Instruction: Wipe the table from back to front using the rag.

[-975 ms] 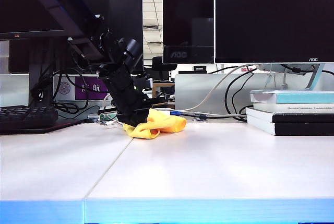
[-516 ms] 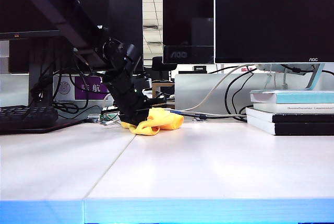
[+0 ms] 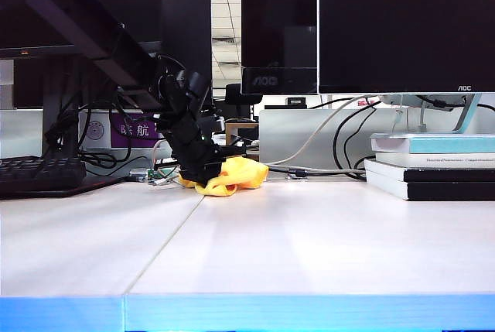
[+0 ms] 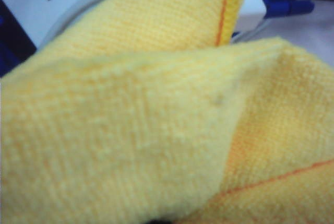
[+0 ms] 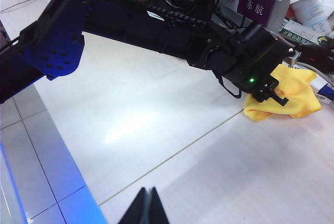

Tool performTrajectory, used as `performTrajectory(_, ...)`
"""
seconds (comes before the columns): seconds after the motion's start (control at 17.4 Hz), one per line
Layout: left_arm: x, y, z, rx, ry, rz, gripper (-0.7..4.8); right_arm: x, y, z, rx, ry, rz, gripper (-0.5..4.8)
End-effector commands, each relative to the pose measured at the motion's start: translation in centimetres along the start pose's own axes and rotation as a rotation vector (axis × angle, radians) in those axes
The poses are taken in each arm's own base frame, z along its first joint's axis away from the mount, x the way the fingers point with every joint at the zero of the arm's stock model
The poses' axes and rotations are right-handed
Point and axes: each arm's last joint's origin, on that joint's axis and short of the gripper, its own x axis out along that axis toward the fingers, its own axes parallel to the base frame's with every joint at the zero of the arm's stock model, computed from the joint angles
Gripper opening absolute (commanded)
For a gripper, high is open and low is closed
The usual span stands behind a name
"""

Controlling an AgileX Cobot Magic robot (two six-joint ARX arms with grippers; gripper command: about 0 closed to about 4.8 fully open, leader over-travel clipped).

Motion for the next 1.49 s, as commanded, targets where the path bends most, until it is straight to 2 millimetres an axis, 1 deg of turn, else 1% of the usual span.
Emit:
performTrajectory(0.06,0.4,0.3,-1.1,0.003,0.073,0.007,-0.05,0.2,-0.1,0.3,0.001,-0.01,-0.027,-0.01)
performTrajectory(0.11,0.2,0.2,-1.0,0.006,0.078,-0.002,-0.03,0.3,-0.1,0.3,0.002,-0.007,-0.027,-0.01)
performTrajectory(0.17,-0.8,0.0,-0.1,0.009,0.082,-0.018,0.83,0.4,-0.1,0.2,0.002,-0.004,-0.026,-0.01)
performTrajectory(0.23,-1.4,-0.2,0.5,0.008,0.074,-0.04,1.28,0.5,-0.1,0.2,0.002,-0.001,-0.025,-0.01)
performTrajectory(0.29,-2.0,-0.3,1.0,0.008,0.066,-0.06,1.49,0.5,-0.1,0.2,0.002,-0.001,-0.025,-0.01)
performTrajectory(0.34,-2.7,-0.5,1.7,0.008,0.057,-0.084,1.56,0.5,-0.2,0.2,0.002,-0.001,-0.026,-0.01)
performTrajectory(0.4,-3.9,-0.8,2.9,0.009,0.036,-0.107,1.56,0.6,-0.2,0.2,-0.002,0.002,-0.027,-0.01)
performTrajectory(0.52,-7.2,-1.6,5.4,0.017,-0.006,-0.128,1.57,0.9,-0.2,0.2,-0.001,0.011,-0.029,-0.01)
performTrajectory(0.57,-8.4,-1.9,6.2,0.018,-0.014,-0.145,1.63,0.9,-0.2,0.2,-0.001,0.012,-0.029,-0.01)
performTrajectory(0.63,-9.3,-2.0,6.7,0.019,-0.014,-0.163,1.93,0.9,-0.2,0.2,-0.001,0.012,-0.029,-0.01)
performTrajectory(0.69,-10.0,-2.2,7.0,0.02,-0.014,-0.185,2.09,0.9,-0.2,0.2,-0.001,0.012,-0.03,-0.01)
performTrajectory(0.75,-10.7,-2.4,7.5,0.023,-0.015,-0.191,2.04,0.9,-0.3,0.2,-0.001,0.013,-0.045,-0.01)
performTrajectory(0.8,-10.9,-2.4,7.5,0.022,-0.01,-0.191,1.24,0.9,-0.3,0.2,-0.001,0.014,-0.058,-0.01)
performTrajectory(0.86,-11.0,-2.5,7.5,0.022,0.001,-0.191,0.23,0.9,-0.3,0.2,-0.001,0.015,-0.069,-0.01)
performTrajectory(0.92,-11.3,-2.5,7.5,0.028,0.026,-0.19,-0.06,0.9,-0.4,0.2,-0.001,0.019,-0.108,-0.01)
performTrajectory(1.09,-12.0,-2.8,7.6,0.041,0.085,-0.187,-0.05,1.5,-1.1,0.2,-0.036,0.035,-0.254,-0.01)
performTrajectory(1.15,-12.3,-2.9,7.7,0.053,0.094,-0.211,-0.01,2.2,-1.5,0.3,-0.068,0.032,-0.287,-0.01)
performTrajectory(1.2,-12.6,-3.0,7.8,0.054,0.098,-0.251,0.42,3.0,-2.1,0.3,-0.087,0.017,-0.307,-0.01)
performTrajectory(1.26,-12.8,-3.1,8.0,0.052,0.098,-0.279,1.21,3.7,-2.7,0.3,-0.083,-0.004,-0.322,-0.01)
performTrajectory(1.32,-13.0,-3.1,8.0,0.05,0.098,-0.288,1.87,4.4,-3.3,0.3,-0.076,-0.026,-0.319,-0.01)
performTrajectory(1.38,-13.3,-3.2,8.2,0.05,0.099,-0.291,2.8,5.6,-4.4,0.2,-0.065,-0.054,-0.296,-0.01)
performTrajectory(1.43,-13.5,-3.2,8.2,0.05,0.1,-0.292,3.19,6.3,-5.3,0.0,-0.058,-0.064,-0.285,-0.01)
performTrajectory(1.49,-13.6,-3.5,8.2,0.054,0.102,-0.296,3.95,7.5,-6.9,-0.3,-0.041,-0.064,-0.281,-0.01)
